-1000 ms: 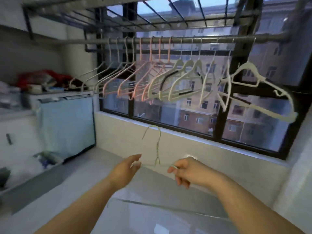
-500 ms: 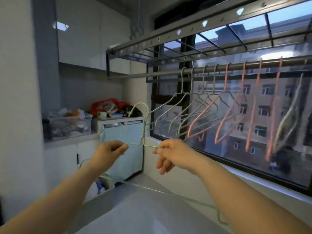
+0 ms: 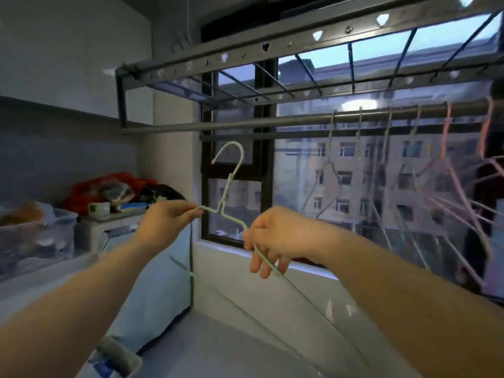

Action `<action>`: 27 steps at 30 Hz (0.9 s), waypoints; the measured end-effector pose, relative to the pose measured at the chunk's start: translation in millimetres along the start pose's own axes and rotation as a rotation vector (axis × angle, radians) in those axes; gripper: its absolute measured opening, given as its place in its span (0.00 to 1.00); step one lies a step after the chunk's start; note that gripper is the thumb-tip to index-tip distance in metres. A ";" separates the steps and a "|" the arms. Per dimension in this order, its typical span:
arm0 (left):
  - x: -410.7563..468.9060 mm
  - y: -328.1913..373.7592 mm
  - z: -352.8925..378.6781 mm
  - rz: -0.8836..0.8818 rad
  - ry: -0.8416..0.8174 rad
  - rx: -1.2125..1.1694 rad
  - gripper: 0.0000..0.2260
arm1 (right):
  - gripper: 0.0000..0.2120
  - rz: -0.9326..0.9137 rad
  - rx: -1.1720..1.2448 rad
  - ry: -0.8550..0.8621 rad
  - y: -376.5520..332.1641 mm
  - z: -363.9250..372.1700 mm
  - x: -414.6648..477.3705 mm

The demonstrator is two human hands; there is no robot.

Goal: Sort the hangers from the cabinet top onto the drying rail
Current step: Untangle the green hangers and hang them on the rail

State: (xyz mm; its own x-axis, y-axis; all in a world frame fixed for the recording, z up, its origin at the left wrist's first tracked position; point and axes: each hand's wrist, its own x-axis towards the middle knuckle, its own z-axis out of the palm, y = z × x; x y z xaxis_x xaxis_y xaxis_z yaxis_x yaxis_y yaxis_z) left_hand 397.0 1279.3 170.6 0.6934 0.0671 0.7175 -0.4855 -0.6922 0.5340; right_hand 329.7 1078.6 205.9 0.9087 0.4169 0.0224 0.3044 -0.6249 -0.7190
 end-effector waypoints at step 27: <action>201.6 25.6 70.9 0.442 -0.036 0.148 0.24 | 0.16 0.297 -0.219 0.799 -35.5 -74.9 80.0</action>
State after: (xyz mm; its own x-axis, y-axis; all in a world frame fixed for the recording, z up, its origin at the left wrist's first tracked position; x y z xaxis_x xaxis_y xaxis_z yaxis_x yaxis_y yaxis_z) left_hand 562.0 1224.1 297.1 0.4568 -0.2804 0.8442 -0.6593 -0.7438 0.1097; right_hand 413.0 1084.7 285.2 0.8620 -0.3184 0.3944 -0.0026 -0.7809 -0.6247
